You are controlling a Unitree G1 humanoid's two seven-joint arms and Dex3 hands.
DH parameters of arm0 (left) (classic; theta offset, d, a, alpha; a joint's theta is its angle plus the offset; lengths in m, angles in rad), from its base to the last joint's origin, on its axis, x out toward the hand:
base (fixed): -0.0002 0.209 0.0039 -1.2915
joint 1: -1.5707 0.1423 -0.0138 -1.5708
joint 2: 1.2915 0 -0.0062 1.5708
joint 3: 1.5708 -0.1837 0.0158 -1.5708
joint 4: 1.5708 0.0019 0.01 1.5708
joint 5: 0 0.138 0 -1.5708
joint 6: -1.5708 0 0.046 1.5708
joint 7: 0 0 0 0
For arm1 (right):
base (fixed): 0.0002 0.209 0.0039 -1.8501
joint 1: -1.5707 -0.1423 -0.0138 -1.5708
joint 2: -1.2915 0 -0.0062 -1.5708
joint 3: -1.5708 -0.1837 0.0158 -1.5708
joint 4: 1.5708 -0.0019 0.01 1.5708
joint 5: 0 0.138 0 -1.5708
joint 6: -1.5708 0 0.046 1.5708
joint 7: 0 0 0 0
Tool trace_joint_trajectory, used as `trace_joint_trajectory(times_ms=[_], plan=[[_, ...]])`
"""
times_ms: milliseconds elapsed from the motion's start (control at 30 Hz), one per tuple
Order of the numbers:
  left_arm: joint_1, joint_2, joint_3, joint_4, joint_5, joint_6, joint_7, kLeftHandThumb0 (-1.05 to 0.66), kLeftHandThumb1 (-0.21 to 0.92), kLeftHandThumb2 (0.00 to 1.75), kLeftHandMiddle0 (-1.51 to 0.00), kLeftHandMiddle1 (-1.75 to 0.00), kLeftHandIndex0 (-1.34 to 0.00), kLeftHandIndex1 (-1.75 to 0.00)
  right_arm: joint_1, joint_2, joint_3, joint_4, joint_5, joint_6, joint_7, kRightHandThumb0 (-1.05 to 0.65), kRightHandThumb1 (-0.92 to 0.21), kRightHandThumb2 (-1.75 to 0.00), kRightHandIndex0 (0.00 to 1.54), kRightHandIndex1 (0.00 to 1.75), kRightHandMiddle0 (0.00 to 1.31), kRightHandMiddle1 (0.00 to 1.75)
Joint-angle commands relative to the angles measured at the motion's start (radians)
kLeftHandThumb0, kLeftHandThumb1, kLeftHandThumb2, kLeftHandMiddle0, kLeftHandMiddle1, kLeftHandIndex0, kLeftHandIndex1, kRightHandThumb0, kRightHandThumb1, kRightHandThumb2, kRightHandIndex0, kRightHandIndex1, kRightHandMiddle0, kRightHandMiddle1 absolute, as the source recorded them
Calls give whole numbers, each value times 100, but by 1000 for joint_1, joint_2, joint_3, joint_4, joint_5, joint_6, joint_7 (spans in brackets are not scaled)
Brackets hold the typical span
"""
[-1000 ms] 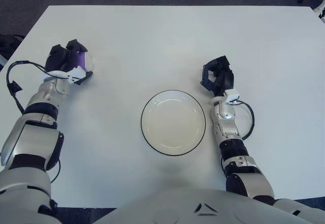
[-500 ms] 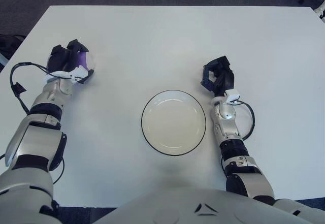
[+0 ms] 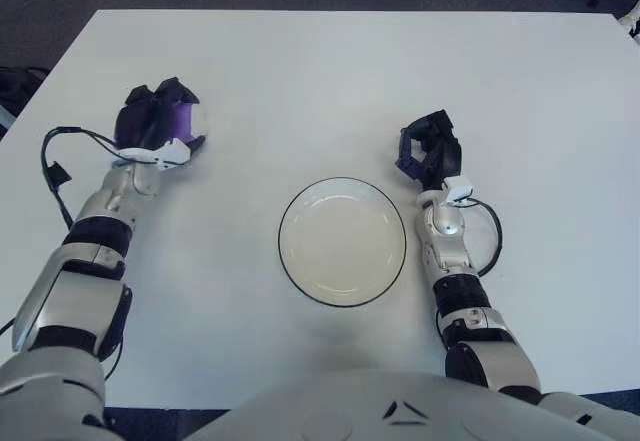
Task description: Put the tissue paper into the plate.
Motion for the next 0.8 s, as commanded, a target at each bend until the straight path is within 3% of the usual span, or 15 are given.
trace_joint_trajectory(times_ms=[0, 433, 767], plan=[[45, -27, 39, -40, -37, -22, -8, -25, 35, 143, -146, -175, -116, -175, 139, 7, -18, 84, 31, 42, -4, -41, -56, -102, 63, 144, 42, 175], [119, -124, 166, -285, -115, -68, 11, -20, 31, 144, -139, -175, -113, -175, 139, 10, -13, 87, 28, 45, -3, -41, -56, -102, 63, 143, 42, 175], [141, -186, 214, -400, -168, -88, -48, -21, 31, 146, -145, -175, -119, -175, 136, 13, -13, 98, 28, 39, -4, -41, -56, -102, 63, 143, 42, 175]])
